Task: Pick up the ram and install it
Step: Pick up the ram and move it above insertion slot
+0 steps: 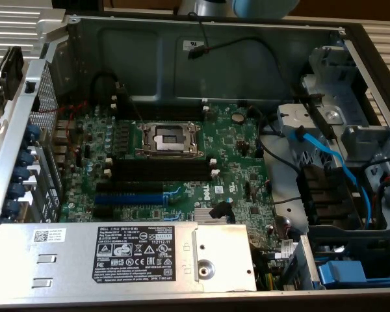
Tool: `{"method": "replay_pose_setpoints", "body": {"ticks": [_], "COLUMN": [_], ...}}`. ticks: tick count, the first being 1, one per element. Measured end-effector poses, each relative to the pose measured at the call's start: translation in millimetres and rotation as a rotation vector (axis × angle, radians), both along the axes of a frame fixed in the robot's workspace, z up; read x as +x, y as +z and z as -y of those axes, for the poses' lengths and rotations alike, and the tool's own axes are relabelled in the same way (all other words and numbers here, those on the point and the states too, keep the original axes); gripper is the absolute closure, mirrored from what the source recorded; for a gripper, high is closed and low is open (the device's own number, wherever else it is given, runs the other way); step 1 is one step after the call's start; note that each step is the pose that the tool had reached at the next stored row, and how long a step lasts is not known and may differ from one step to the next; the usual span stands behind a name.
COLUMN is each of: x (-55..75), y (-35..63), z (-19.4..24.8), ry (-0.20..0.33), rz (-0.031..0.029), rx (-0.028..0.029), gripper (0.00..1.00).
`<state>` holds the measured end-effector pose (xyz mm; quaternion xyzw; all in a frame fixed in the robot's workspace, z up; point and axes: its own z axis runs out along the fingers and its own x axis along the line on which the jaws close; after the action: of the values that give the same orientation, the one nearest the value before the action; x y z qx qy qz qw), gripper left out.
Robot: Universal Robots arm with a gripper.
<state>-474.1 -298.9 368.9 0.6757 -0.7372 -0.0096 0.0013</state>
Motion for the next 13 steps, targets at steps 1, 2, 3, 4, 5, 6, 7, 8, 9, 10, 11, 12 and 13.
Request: {"method": "replay_pose_setpoints", "body": {"ticks": [1, 2, 3, 4, 5, 6, 7, 8, 9, 10, 11, 12, 13], "x": [-0.2, -0.3, -0.5, -0.9, -1.7, -2.6, -3.2, -3.4, -3.7, -3.7, -3.7, -3.7, -3.7], "y": [-1.8, -3.6, -5.3, -6.8, -7.8, -8.2, -8.4, -8.5, -8.5, -8.7, -9.4, -10.6, -12.5], "z": [0.0, 0.0, 0.0, 0.0, -0.1, -0.1, 0.0, 0.1, 0.2, 0.5, 0.7, 1.1, 1.4], "ry": [0.000, 0.000, 0.000, 0.000, 0.000, 0.000, 0.000, 0.000, 0.000, 0.000, 0.000, 0.000, 0.000], "rz": [0.0001, 0.0000, 0.0001, 0.0006, 0.0017, 0.0037, 0.0048, 0.0049, 0.0048, 0.0049, 0.0052, 0.0050, 0.0050], "rx": [-0.0001, -0.0001, -0.0001, -0.0001, -0.0001, -0.0002, 0.0000, 0.0000, -0.0001, -0.0001, 0.0000, 0.0000, -0.0001], "gripper": [0.90, 0.90, 0.90, 0.90, 0.90, 0.90, 0.90, 0.90, 0.90, 0.90, 0.90, 0.90, 0.90]}}
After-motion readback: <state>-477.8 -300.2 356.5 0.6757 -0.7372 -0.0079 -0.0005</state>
